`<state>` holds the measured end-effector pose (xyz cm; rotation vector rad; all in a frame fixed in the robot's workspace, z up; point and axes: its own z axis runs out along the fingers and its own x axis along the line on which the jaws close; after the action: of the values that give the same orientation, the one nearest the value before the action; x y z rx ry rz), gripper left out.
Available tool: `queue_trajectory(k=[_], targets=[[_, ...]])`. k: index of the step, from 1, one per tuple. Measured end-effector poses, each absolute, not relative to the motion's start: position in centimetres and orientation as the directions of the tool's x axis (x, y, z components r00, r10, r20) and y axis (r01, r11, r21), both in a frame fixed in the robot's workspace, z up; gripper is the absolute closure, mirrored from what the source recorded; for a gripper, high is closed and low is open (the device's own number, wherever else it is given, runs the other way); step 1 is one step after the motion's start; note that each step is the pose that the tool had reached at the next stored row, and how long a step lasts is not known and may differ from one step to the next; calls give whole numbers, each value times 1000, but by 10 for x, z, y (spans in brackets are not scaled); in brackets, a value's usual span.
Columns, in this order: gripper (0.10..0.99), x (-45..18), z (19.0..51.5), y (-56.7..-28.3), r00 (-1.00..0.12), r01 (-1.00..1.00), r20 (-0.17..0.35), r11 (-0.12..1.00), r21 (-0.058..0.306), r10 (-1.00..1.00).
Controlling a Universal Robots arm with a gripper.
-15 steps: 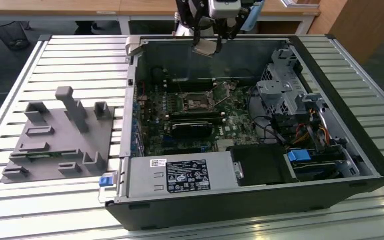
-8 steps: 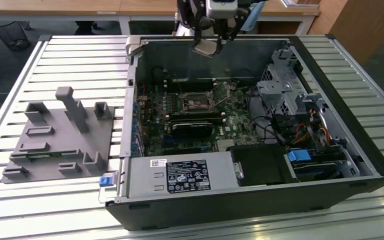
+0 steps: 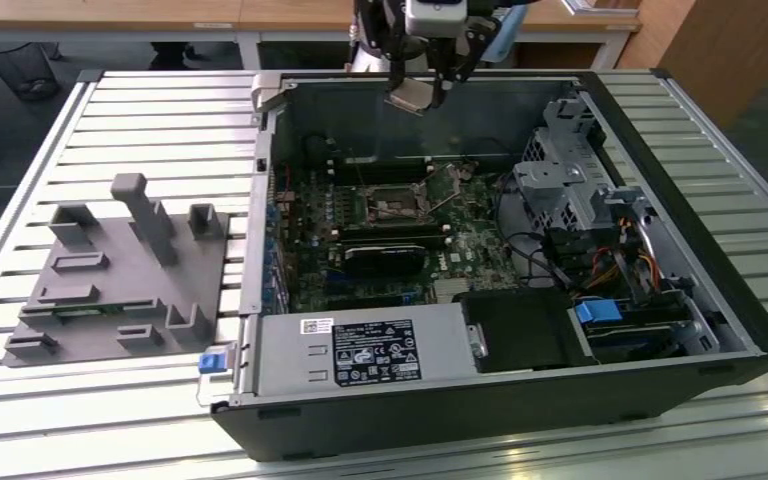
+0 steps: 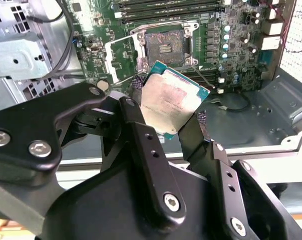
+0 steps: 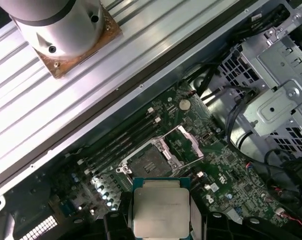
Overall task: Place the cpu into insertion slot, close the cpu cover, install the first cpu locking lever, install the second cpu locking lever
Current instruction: 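Place the cpu into insertion slot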
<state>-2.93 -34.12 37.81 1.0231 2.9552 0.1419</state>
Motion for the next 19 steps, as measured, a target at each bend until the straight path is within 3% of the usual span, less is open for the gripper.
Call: queue_trajectory(k=[19], targets=[[545, -29, 377, -341, -666, 744, 19, 662, 89, 746]])
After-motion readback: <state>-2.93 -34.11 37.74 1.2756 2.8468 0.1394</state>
